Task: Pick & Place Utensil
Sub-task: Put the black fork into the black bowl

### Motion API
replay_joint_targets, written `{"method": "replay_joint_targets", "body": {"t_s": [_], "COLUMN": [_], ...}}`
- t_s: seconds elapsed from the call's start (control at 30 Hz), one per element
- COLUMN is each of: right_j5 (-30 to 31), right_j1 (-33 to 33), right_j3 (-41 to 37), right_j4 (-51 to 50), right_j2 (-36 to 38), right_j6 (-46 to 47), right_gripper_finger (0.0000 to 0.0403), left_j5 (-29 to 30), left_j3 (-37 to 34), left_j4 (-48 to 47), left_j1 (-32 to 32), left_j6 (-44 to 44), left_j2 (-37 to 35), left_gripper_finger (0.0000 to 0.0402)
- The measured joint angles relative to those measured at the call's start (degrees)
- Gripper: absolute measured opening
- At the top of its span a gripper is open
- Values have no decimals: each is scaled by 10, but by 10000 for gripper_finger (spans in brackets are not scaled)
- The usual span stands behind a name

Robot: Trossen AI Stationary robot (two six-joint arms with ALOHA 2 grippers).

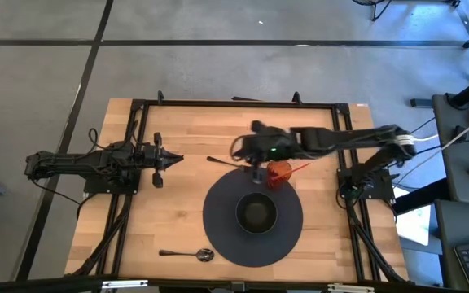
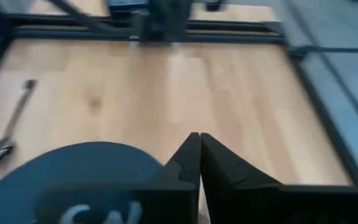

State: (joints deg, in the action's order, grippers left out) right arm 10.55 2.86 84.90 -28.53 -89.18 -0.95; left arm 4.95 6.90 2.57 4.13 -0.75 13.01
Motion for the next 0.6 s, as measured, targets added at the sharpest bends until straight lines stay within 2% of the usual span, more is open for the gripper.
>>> {"method": "replay_joint_targets", "body": {"t_s": [0.23,0.5,0.6], "right_j5": [-126,-145,-206], "right_j1": [-8,14,-17], "right_j3": [31,30,30], "right_j4": [11,17,12], "right_j2": [-84,-133,-143], "right_j6": [-35,-27,1], "right_gripper_finger": [5,14,4], "left_j5": [0,0,1], "left_j3": [0,0,0], "left_j4": [-12,-11,-11], "left_j1": [0,0,0], "left_j6": [0,0,0], "left_j2": [0,0,0], "left_gripper_finger": [6,6,4]}}
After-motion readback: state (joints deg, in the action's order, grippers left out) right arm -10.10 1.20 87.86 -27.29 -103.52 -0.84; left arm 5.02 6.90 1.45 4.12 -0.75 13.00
